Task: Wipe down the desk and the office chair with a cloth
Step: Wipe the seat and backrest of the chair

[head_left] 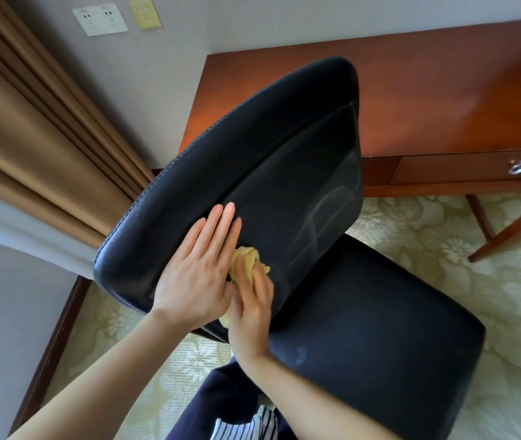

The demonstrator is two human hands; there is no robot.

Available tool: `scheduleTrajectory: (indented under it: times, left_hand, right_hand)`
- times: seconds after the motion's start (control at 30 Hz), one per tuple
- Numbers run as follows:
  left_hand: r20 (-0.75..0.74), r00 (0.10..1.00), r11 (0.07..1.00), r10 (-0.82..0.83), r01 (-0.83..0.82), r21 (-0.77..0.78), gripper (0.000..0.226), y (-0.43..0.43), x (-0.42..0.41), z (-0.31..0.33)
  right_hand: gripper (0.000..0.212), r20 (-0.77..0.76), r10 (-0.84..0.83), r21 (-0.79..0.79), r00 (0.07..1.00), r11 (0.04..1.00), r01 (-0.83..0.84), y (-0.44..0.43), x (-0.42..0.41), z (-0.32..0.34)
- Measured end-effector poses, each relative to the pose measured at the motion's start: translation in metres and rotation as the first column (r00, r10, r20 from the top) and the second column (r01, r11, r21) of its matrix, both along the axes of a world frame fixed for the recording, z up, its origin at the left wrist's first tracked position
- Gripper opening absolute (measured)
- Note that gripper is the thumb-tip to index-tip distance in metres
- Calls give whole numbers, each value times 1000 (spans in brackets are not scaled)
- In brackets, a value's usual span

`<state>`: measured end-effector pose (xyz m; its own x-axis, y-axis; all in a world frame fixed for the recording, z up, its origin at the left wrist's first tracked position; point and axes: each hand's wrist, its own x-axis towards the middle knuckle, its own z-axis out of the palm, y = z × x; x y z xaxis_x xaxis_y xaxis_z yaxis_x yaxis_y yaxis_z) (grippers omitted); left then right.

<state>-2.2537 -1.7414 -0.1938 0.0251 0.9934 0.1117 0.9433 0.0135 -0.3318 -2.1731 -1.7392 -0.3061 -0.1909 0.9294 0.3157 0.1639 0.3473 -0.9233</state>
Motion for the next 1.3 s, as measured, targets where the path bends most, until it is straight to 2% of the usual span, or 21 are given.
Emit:
scheduleTrajectory:
  times: [0.1, 0.17, 0.23, 0.43, 0.57, 0.67, 0.83, 1.0, 1.1, 1.3]
  left_hand:
    - [12, 1000, 1000, -14, 14, 6, 68, -1, 5, 1]
    - [10, 1000, 1000, -23, 23, -8, 70, -3, 5, 1]
    - [10, 1000, 999, -19, 19, -26, 73, -4, 5, 1]
    - [27, 1000, 999, -16, 17, -46, 80, 2, 0, 3]
    - [27, 999, 998, -27, 28, -49, 81, 8, -1, 1]
    - [21, 999, 998, -43, 44, -49, 80, 10, -5, 0]
    - [31, 998, 997, -62, 63, -39, 81, 17, -8, -1]
    - [57, 995, 996, -79, 80, -29, 81, 21, -9, -2]
    - [65, 994, 995, -91, 93, -21, 82, 23, -9, -3]
    - [75, 992, 995, -103, 104, -12, 83, 25, -12, -3]
  right_hand:
    - [34, 65, 62, 165, 996, 984, -72, -10, 7, -6]
    - [33, 148, 33, 330, 988, 940, -81, -1, 14, -14]
    - [24, 199, -14, 469, 980, 879, -83, 19, 21, -24]
    - [31, 237, -2, 539, 972, 832, -130, 68, 30, -32]
    - [35, 237, -112, 415, 965, 910, 3, 111, 37, -21]
    - [38, 234, -213, 344, 949, 931, 124, 149, 39, -6]
    - [47, 163, -395, 183, 904, 912, 366, 211, 39, 28]
    - [48, 171, -551, -1, 817, 829, 560, 270, 44, 56]
    - [49, 231, -571, -143, 788, 781, 608, 300, 55, 59]
    - [52, 280, -476, -382, 834, 741, 552, 307, 76, 27]
